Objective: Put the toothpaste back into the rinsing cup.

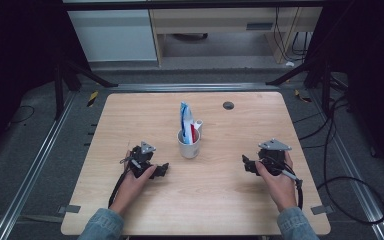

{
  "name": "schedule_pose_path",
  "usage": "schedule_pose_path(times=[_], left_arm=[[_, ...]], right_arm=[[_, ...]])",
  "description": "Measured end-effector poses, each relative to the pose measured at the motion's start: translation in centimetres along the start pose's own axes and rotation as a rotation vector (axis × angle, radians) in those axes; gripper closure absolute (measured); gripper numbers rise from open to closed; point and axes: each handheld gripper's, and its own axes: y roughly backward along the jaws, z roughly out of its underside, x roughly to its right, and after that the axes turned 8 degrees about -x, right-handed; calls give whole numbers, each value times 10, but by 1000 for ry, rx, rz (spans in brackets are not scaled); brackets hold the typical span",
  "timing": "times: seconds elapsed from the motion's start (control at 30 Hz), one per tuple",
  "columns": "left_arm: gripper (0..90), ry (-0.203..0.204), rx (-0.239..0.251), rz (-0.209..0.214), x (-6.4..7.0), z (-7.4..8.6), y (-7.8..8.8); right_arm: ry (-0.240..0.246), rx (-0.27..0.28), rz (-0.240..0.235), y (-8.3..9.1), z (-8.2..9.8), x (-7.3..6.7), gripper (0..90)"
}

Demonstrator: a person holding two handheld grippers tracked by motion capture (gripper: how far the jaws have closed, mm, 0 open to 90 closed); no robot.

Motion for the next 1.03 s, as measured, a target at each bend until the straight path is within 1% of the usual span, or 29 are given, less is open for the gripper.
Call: schedule_pose_path(times=[0.03,0.07,0.1,0.27,0.4,0.47,0.53,0.63,0.7,0.77,0.8,0.83,0.97,1.03], left_arm=[[0,0,0,0,0,0,0],[0,0,0,0,0,0,0],[0,0,0,0,0,0,0],[0,0,0,0,0,0,0],[0,0,0,0,0,0,0],[0,0,0,0,0,0,0],[0,0,0,0,0,0,0],[0,0,-3,-2,0,0,1],[0,0,-3,-2,0,0,1],[0,0,-2,-2,0,0,1],[0,0,-3,-2,0,0,1],[0,0,-2,-2,0,0,1],[0,0,-2,-2,0,0,1],[0,0,-3,-2,0,0,1]], right_arm=[[-2,-4,6,-1,2,2,100],[-19,-14,3,-3,5,5,100],[-27,-17,11,-5,8,9,101],[-89,-34,17,-10,19,24,101],[-106,-44,30,-16,26,33,102],[-114,-45,29,-18,27,35,101],[-112,-49,33,-21,28,38,100],[-122,-59,25,-25,29,39,100],[-128,-68,29,-30,30,40,101],[-131,-82,18,-34,32,39,97],[-111,-104,30,-38,32,38,81],[-92,-110,37,-38,32,37,76],[-94,-115,32,-39,31,36,65],[-100,-119,44,-40,31,36,33]])
